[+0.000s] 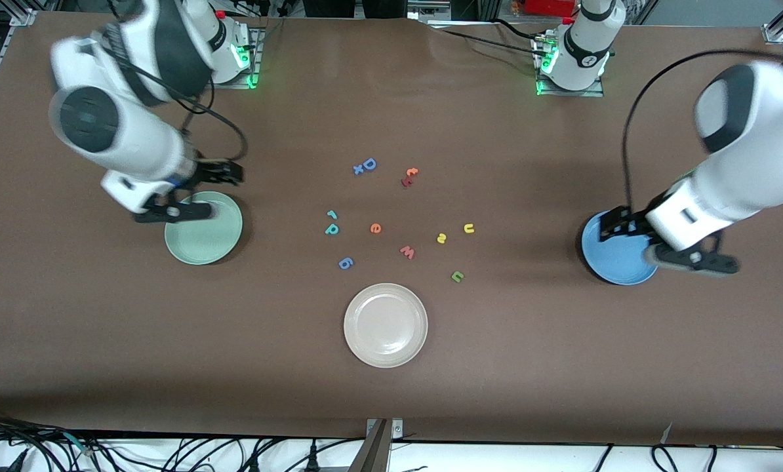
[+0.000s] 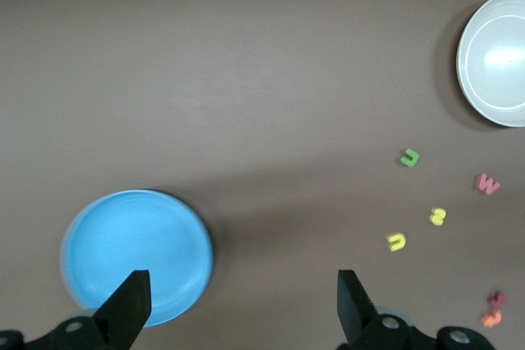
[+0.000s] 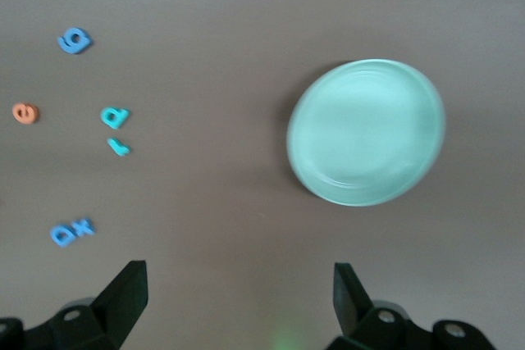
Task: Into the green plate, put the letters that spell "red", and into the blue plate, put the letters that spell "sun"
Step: 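Grasp the teal letter with the right gripper while the left gripper reaches yellow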
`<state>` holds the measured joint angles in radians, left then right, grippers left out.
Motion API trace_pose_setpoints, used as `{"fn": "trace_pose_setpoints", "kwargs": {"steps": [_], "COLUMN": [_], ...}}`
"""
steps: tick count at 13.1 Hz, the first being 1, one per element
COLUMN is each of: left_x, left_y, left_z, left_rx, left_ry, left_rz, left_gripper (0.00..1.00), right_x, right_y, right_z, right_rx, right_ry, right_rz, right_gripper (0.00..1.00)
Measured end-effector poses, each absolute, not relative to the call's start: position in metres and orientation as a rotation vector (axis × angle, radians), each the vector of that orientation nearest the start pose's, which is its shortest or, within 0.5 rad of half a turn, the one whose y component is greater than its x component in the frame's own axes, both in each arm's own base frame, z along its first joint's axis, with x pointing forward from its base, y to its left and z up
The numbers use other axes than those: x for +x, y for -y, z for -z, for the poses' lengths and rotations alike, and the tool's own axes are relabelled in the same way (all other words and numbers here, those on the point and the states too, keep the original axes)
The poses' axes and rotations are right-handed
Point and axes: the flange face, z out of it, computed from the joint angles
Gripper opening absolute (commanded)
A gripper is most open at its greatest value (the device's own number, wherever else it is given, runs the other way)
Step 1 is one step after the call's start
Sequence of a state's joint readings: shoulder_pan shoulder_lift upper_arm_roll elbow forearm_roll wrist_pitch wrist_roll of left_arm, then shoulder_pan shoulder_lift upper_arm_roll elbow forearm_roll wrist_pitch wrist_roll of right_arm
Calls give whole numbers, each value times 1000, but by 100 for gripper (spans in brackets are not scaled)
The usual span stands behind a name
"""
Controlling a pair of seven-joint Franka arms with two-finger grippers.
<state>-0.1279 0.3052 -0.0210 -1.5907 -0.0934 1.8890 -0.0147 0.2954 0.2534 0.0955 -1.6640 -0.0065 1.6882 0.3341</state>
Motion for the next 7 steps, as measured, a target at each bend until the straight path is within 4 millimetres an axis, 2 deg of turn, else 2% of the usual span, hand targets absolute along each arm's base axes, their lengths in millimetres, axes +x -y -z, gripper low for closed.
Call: {"fn": "trace_pose_setpoints", "kwargs": {"steps": [1,3,5,7], "left_x": [647,647,640,632], "left_y": [124,170,210,238], "left_z": [-434,-398,-375,-354], "left_rx": [-3232,-3225,-3210,-3192], "left_ry": [-87,86,187,203], "left_rz": [-56,-92,-122,-172], "left_gripper": [100,100,99,98], "right_x": [563,557,553,542], "right_y": [-255,-291,-304,-319], "right_z": [-420,-378,-332,-286], "right_rx": [-3194,-3191,-3165,-3136], "right_ry": [42,-45,-141,-233], "right_rz": [-332,-259,-167,-102], "right_gripper": [100,100,100,100]}}
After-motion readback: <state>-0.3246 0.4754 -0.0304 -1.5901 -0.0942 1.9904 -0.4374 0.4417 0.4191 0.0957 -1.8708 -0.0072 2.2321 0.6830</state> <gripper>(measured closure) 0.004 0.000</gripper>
